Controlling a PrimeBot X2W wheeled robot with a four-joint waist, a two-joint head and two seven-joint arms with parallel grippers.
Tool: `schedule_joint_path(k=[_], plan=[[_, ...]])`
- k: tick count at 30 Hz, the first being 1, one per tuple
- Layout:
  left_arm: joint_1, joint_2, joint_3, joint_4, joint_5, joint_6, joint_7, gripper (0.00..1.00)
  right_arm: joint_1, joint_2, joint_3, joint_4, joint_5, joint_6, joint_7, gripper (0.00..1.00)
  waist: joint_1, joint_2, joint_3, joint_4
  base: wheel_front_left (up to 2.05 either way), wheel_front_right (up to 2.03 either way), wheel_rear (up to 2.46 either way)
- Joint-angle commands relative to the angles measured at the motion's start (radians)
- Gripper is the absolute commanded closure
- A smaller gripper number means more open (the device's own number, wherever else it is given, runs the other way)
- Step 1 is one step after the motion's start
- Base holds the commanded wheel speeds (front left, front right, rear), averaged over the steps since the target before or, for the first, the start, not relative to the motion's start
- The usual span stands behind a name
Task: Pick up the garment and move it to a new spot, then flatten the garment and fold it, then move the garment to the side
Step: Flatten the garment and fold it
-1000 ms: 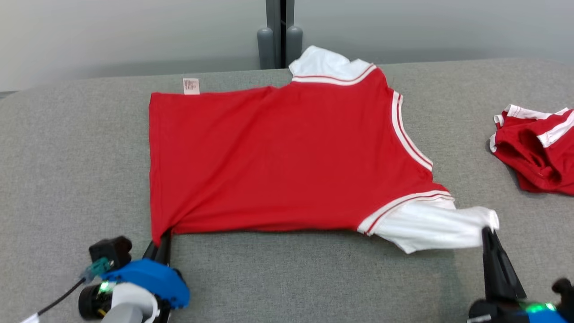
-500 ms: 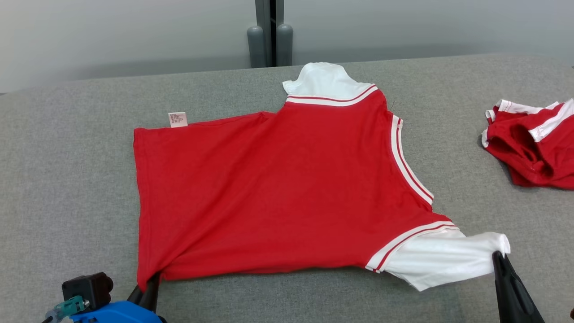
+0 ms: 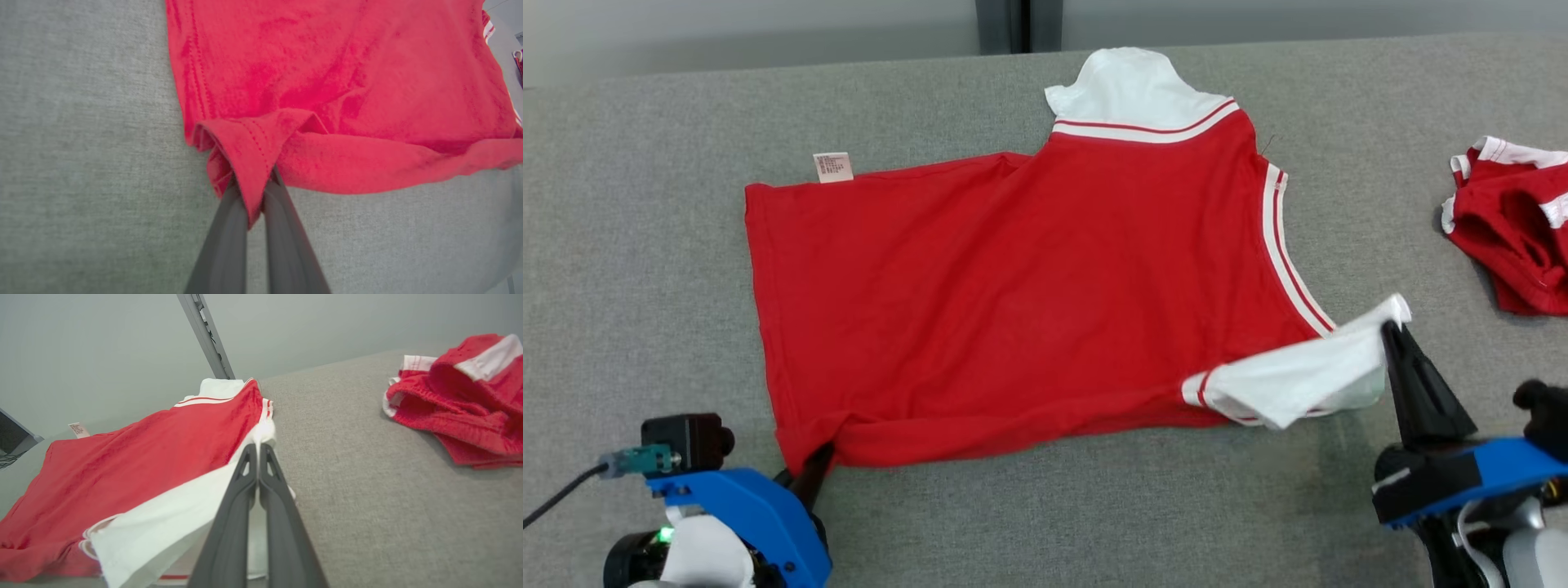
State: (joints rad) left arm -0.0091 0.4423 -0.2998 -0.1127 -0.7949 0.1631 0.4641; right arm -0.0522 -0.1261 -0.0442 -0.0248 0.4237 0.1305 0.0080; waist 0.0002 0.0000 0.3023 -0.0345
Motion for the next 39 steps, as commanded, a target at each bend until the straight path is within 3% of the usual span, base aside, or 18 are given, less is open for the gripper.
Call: schedule_joint_path(k=[1,10,18,19,21,22,23,24,25,26,30,32,35,39], plan=[[-0.033,0.022,0.013,0.007,-0.01,-0.012,0.017,1.0,-0.067,-0.02,0.015,0.036,0.012,0.001,0.009,1.0,-0.0002,0.0,0.016,0.006,0.0,0.0,0.0],[-0.111,0.017,0.032,0.029,-0.072,-0.047,0.057,1.0,-0.283,-0.075,0.1,0.238,0.052,0.001,0.004,1.0,-0.0002,0.0,0.049,0.022,0.0,0.0,0.0],[-0.198,-0.028,0.055,0.068,-0.117,-0.076,0.024,1.0,-0.429,-0.098,0.162,0.419,0.1,0.001,-0.097,1.0,-0.0002,0.0,0.063,0.037,0.0,0.0,0.0],[-0.209,-0.034,0.06,0.074,-0.121,-0.078,0.015,0.89,-0.44,-0.099,0.171,0.434,0.104,0.001,-0.11,1.0,-0.0002,0.0,0.065,0.037,0.0,0.0,0.0],[-0.23,-0.048,0.064,0.086,-0.132,-0.087,0.004,0.09,-0.461,-0.102,0.191,0.46,0.111,0.001,-0.134,1.0,-0.0002,0.0,0.069,0.035,0.0,0.0,0.0],[-0.239,-0.055,0.067,0.093,-0.137,-0.095,-0.005,0.0,-0.469,-0.104,0.202,0.471,0.115,0.001,-0.148,1.0,-0.0002,0.0,0.07,0.035,0.0,0.0,0.0],[-0.246,-0.062,0.069,0.102,-0.143,-0.103,-0.011,0.0,-0.473,-0.105,0.214,0.483,0.119,0.001,-0.16,0.81,-0.0002,0.0,0.071,0.034,0.0,0.0,0.0],[-0.252,-0.072,0.073,0.11,-0.154,-0.112,-0.022,0.0,-0.478,-0.108,0.223,0.493,0.125,0.001,-0.177,0.5,-0.0002,0.0,0.071,0.033,0.0,0.0,0.0],[-0.26,-0.081,0.077,0.117,-0.157,-0.123,-0.036,0.0,-0.482,-0.111,0.226,0.502,0.126,0.001,-0.195,0.08,-0.0002,0.0,0.072,0.032,0.0,0.0,0.0],[-0.267,-0.09,0.082,0.124,-0.16,-0.132,-0.057,0.0,-0.485,-0.113,0.232,0.507,0.127,0.001,-0.214,0.0,-0.0002,0.0,0.073,0.031,0.0,0.0,0.0],[-0.281,-0.123,0.099,0.153,-0.124,-0.161,-0.179,0.0,-0.478,-0.122,0.24,0.489,0.101,0.001,-0.265,0.0,-0.0002,0.0,0.076,0.029,0.0,0.0,0.0],[-0.292,-0.121,0.112,0.159,-0.041,-0.156,-0.299,0.0,-0.458,-0.125,0.229,0.454,0.067,0.001,-0.272,0.0,-0.0002,0.0,0.074,0.025,0.0,0.0,0.0],[-0.279,-0.142,0.106,0.165,0.097,-0.119,-0.486,0.0,-0.405,-0.105,0.171,0.34,0.0,0.001,-0.273,0.0,-0.0002,0.0,0.068,0.023,0.0,0.0,0.0],[-0.243,-0.158,0.077,0.181,0.24,-0.063,-0.654,0.0,-0.308,-0.081,0.114,0.211,-0.081,0.0,-0.273,0.0,-0.0002,0.0,0.05,0.025,0.0,0.0,0.0]])
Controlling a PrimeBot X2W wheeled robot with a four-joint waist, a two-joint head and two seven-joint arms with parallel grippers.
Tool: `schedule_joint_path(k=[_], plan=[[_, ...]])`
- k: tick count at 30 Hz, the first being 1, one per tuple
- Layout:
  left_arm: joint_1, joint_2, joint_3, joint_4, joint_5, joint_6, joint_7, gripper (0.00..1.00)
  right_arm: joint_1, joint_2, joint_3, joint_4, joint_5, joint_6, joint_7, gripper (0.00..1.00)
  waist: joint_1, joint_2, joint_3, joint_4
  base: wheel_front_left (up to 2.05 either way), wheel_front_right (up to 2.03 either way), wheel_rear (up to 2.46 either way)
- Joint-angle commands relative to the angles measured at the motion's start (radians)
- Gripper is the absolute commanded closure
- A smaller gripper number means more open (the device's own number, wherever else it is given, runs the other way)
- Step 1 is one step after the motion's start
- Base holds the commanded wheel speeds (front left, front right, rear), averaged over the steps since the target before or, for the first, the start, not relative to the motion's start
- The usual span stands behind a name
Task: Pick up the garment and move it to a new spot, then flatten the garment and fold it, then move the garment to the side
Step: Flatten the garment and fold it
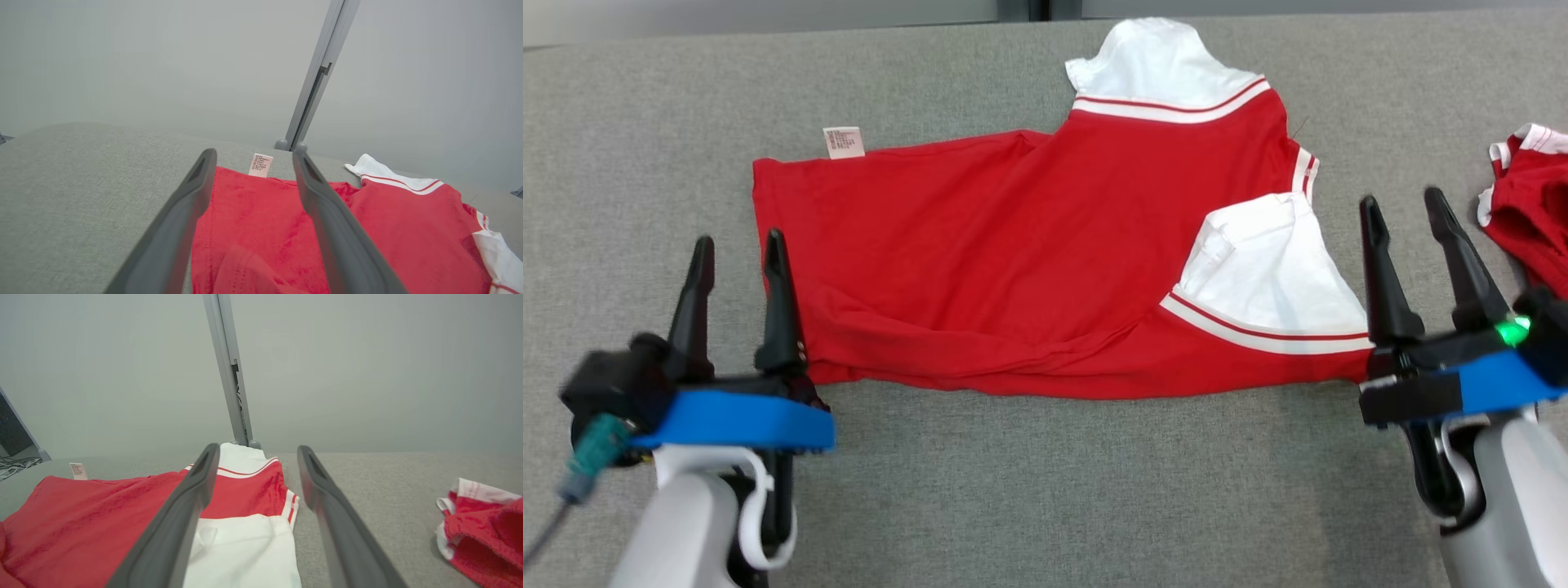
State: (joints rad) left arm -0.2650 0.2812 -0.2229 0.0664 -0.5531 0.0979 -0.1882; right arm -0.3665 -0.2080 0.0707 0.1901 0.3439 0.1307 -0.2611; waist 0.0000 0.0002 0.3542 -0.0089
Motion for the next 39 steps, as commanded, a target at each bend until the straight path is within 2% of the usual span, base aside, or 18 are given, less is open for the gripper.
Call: schedule_joint_path(k=[1,7,12,23,26,32,39], plan=[[0.023,-0.003,-0.009,0.008,0.029,0.015,-0.024,0.0,0.034,0.008,-0.014,-0.028,-0.016,0.0,-0.004,0.0,0.0,-0.0002,-0.008,0.001,0.0,0.0,0.0],[0.11,-0.013,-0.035,0.015,0.174,0.091,-0.073,0.0,0.191,0.042,-0.068,-0.122,-0.072,0.0,-0.005,0.0,0.0,-0.0002,-0.049,-0.001,0.0,0.0,0.0],[0.192,-0.015,-0.029,0.03,0.217,0.114,-0.077,0.0,0.284,0.064,-0.089,-0.165,-0.09,0.0,-0.005,0.0,0.0,-0.0002,-0.085,-0.01,0.0,0.0,0.0],[0.233,-0.027,-0.024,0.062,0.226,0.086,-0.077,0.0,0.339,0.076,-0.107,-0.163,-0.089,0.0,-0.005,0.0,0.0,-0.0002,-0.122,-0.008,0.0,0.0,0.0],[0.227,-0.024,-0.036,0.089,0.214,0.066,-0.068,0.0,0.333,0.074,-0.101,-0.148,-0.083,0.0,0.005,0.0,0.0,-0.0002,-0.121,-0.008,0.0,0.0,0.0],[0.213,-0.032,-0.051,0.187,0.165,0.024,-0.008,0.0,0.319,0.067,-0.083,-0.053,-0.057,0.0,0.036,0.0,0.0,-0.0002,-0.102,-0.01,0.0,0.0,0.0],[0.127,-0.036,-0.032,0.283,0.125,-0.018,-0.016,0.0,0.238,0.053,-0.061,0.108,-0.025,0.0,0.04,0.0,0.0,-0.0002,-0.065,-0.012,0.0,0.0,0.0]])
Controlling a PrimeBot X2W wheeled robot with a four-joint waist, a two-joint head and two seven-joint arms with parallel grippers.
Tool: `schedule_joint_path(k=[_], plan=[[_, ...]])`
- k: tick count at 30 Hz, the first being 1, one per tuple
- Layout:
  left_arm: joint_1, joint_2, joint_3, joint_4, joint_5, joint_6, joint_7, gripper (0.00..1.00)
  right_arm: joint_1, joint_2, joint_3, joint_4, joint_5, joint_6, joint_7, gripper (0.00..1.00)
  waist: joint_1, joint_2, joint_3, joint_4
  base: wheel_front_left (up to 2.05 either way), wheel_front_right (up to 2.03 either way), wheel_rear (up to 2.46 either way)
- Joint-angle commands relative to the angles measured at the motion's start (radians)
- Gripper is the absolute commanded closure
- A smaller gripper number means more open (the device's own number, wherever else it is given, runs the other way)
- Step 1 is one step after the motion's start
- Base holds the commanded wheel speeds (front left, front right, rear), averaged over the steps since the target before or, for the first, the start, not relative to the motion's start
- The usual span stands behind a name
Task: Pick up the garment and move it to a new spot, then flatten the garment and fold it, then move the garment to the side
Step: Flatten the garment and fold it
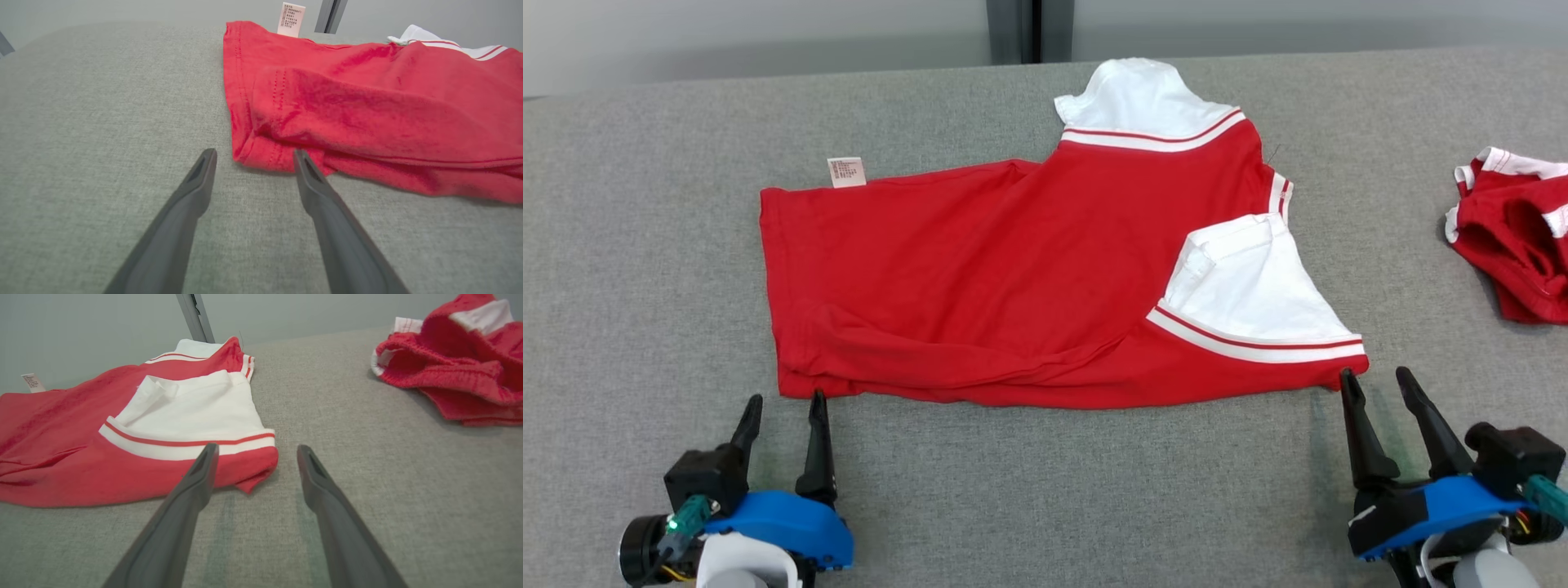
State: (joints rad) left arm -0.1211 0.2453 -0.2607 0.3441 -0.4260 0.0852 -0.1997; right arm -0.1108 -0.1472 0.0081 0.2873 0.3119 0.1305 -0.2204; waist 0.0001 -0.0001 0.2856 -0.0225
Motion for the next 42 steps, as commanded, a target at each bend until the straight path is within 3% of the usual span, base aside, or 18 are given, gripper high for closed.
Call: schedule_joint_path(k=[1,7,8,9,10,11,12,14,19,29,37,42], plan=[[-0.029,0.002,0.006,0.017,-0.004,-0.009,-0.005,0.0,-0.03,-0.009,0.006,0.033,0.011,0.0,0.002,0.0,-0.0001,0.0001,0.009,0.0,0.0,0.0,0.0],[-0.061,-0.01,0.006,0.077,-0.052,-0.049,0.047,0.0,-0.1,-0.007,0.038,0.133,0.035,0.0,0.03,0.0,-0.0001,0.0001,0.022,-0.004,0.0,0.0,0.0],[-0.068,-0.009,0.004,0.088,-0.06,-0.059,0.055,0.11,-0.113,-0.009,0.046,0.151,0.04,0.001,0.038,0.0,-0.0001,0.0001,0.024,-0.004,0.0,0.0,0.0],[-0.071,-0.017,0.006,0.098,-0.082,-0.075,0.065,0.65,-0.129,-0.012,0.052,0.164,0.051,0.0,0.036,0.0,-0.0001,0.0001,0.026,-0.003,0.0,0.0,0.0],[-0.072,-0.025,0.008,0.106,-0.101,-0.091,0.071,1.0,-0.14,-0.014,0.063,0.178,0.069,0.001,0.045,0.0,-0.0001,0.0001,0.028,-0.001,0.0,0.0,0.0],[-0.077,-0.023,0.005,0.114,-0.103,-0.1,0.079,1.0,-0.151,-0.018,0.072,0.191,0.08,0.0,0.05,0.21,-0.0001,0.0001,0.031,0.0,0.0,0.0,0.0],[-0.081,-0.024,0.004,0.121,-0.117,-0.111,0.087,1.0,-0.161,-0.023,0.077,0.201,0.091,0.0,0.048,0.54,-0.0001,0.0001,0.032,0.002,0.0,0.0,0.0],[-0.086,-0.019,0.005,0.129,-0.123,-0.121,0.089,1.0,-0.178,-0.03,0.094,0.219,0.116,0.0,0.052,1.0,-0.0001,0.0001,0.033,0.004,0.0,0.0,0.0],[-0.094,-0.013,0.019,0.104,-0.144,-0.135,0.06,1.0,-0.201,-0.06,0.12,0.228,0.162,0.0,0.029,1.0,-0.0001,0.0001,0.036,0.01,0.0,0.0,0.0],[0.016,0.019,0.021,-0.071,-0.144,-0.094,0.082,1.0,-0.078,-0.091,0.091,0.13,0.187,0.0,-0.009,1.0,-0.0001,0.0001,0.006,0.026,0.0,0.0,0.0],[0.175,0.037,0.019,-0.184,-0.182,-0.056,0.169,1.0,0.153,-0.021,0.0,-0.027,0.144,0.0,0.034,1.0,-0.0001,0.0001,-0.047,0.033,0.0,0.0,0.0],[0.25,0.041,0.013,-0.194,-0.22,-0.055,0.215,1.0,0.273,0.037,-0.028,-0.09,0.118,0.0,0.09,1.0,-0.0001,0.0001,-0.072,0.033,0.0,0.0,0.0]])
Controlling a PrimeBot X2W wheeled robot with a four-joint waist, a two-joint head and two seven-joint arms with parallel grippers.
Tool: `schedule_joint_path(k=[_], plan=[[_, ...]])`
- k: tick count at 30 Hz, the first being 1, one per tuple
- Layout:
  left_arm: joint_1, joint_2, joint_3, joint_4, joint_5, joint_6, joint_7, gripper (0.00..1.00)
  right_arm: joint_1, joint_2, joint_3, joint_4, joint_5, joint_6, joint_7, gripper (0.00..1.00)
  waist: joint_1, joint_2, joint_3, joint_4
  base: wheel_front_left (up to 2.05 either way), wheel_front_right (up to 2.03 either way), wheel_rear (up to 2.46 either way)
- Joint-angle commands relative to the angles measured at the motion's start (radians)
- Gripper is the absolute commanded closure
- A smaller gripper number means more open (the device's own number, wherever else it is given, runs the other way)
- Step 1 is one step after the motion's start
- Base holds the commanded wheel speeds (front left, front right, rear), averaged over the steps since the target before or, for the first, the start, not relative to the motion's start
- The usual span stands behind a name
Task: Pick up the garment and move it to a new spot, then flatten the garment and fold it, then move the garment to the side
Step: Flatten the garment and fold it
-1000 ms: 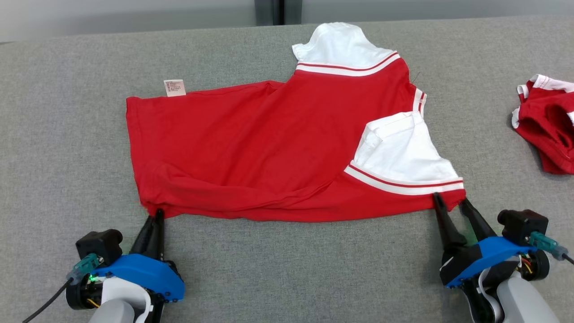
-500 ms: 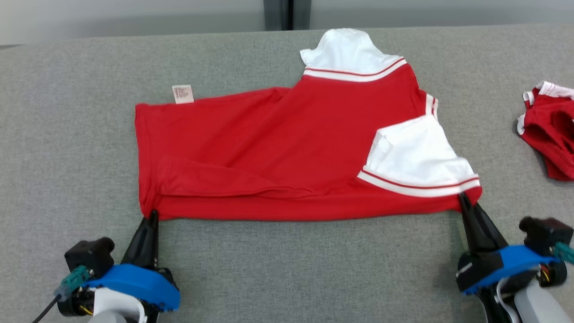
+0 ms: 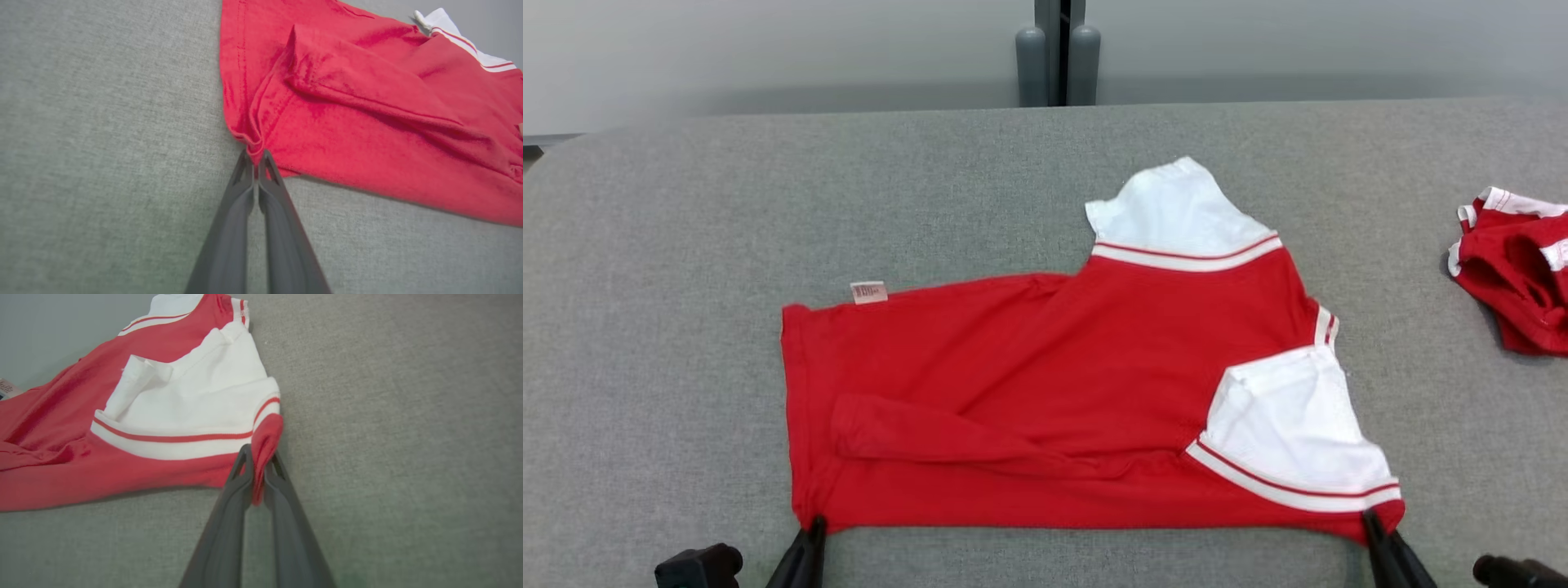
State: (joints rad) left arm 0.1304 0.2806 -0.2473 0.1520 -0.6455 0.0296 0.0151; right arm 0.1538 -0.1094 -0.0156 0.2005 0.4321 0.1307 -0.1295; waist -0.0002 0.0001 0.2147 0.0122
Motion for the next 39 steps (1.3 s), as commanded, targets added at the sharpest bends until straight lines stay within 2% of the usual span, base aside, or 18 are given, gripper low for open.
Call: schedule_joint_path(k=[1,2,3,4,7,10,13,16,22,32,39], plan=[[0.001,0.007,-0.001,0.0,0.002,-0.001,-0.006,1.0,0.018,0.004,-0.004,-0.01,-0.01,0.0,0.005,1.0,0.0002,-0.0001,-0.003,-0.002,0.0,0.0,0.0],[-0.002,0.001,0.003,0.004,0.001,0.002,-0.014,0.81,0.022,0.008,-0.005,-0.013,-0.014,0.0,0.006,0.93,0.0002,-0.0001,-0.007,-0.002,0.0,0.0,0.0],[-0.001,-0.005,0.0,0.013,-0.001,0.005,-0.016,0.51,0.025,0.01,-0.008,-0.014,-0.028,0.0,0.003,0.64,0.0002,-0.0001,-0.01,-0.003,0.0,0.0,0.0],[-0.006,-0.004,-0.004,0.016,0.01,0.007,-0.024,0.0,0.024,0.013,-0.01,-0.016,-0.037,0.0,0.0,0.0,0.0002,-0.0001,-0.013,-0.005,0.0,0.0,0.0],[-0.022,-0.007,0.001,0.021,0.041,0.03,-0.066,0.0,0.003,0.016,-0.018,-0.042,-0.076,0.0,-0.025,0.0,0.0002,-0.0001,-0.023,-0.01,0.0,0.0,0.0],[-0.048,-0.001,0.003,-0.009,0.127,0.088,-0.163,0.0,-0.027,0.008,-0.032,-0.115,-0.138,0.0,-0.06,0.0,0.0002,-0.0001,-0.032,-0.016,0.0,0.0,0.0],[-0.064,-0.002,-0.001,-0.061,0.185,0.131,-0.213,0.0,-0.055,0.007,-0.048,-0.197,-0.171,0.0,-0.069,0.0,0.0002,-0.0001,-0.039,-0.023,0.0,0.0,0.0],[-0.084,0.004,-0.001,-0.125,0.231,0.162,-0.236,0.0,-0.086,0.007,-0.061,-0.279,-0.189,0.0,-0.048,0.0,0.0002,-0.0001,-0.04,-0.032,0.0,0.0,0.0],[-0.112,0.022,-0.005,-0.189,0.271,0.19,-0.223,0.0,-0.117,0.006,-0.064,-0.37,-0.204,0.0,0.005,0.0,0.0002,-0.0001,-0.036,-0.041,0.0,0.0,0.0],[-0.16,0.039,0.001,-0.195,0.271,0.201,-0.18,0.0,-0.134,0.008,-0.07,-0.385,-0.186,0.0,0.027,0.0,0.0002,-0.0001,-0.001,-0.034,0.0,0.0,0.0],[-0.329,0.074,0.022,-0.068,0.204,0.126,-0.072,0.0,-0.163,0.006,-0.052,-0.377,-0.171,0.0,0.024,0.0,0.0002,-0.0001,0.069,-0.034,0.0,0.0,0.0]])
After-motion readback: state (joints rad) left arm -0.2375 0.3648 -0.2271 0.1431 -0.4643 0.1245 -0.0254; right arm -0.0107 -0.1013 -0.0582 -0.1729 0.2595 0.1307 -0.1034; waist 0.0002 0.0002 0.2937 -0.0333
